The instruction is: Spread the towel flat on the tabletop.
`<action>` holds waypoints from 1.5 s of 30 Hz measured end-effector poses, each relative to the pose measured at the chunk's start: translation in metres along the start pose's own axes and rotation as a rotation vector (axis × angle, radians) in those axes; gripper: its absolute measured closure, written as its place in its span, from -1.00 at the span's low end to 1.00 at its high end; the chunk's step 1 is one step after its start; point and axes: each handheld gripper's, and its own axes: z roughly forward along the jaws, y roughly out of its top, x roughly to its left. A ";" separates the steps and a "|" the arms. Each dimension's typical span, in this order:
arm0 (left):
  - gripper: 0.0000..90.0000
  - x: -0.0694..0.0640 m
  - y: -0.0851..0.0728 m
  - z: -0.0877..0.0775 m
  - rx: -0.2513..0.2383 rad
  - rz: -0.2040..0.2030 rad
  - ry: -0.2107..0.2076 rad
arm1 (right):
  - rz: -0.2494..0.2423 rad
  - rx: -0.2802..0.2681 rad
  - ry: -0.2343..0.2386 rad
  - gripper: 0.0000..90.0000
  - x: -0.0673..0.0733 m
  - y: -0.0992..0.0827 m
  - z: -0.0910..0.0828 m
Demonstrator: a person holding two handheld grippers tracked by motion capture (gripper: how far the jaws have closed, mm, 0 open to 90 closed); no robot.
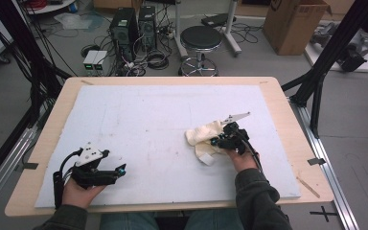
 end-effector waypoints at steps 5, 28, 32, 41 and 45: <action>-0.57 0.000 0.000 0.000 0.002 0.005 -0.001 | 0.018 -0.034 0.008 0.73 0.001 0.001 -0.010; -0.57 0.000 0.000 -0.002 -0.007 -0.003 0.003 | -0.028 -0.128 0.087 0.73 0.039 0.039 -0.034; -0.57 0.001 0.000 -0.002 -0.005 -0.001 0.004 | -0.048 -0.140 0.103 0.73 0.048 0.049 -0.034; -0.57 0.000 0.000 -0.002 -0.008 -0.001 0.000 | -0.071 -0.144 0.134 0.72 0.068 0.067 -0.024; -0.57 0.000 0.000 -0.002 -0.008 -0.001 -0.001 | -0.076 -0.143 0.146 0.72 0.074 0.073 -0.019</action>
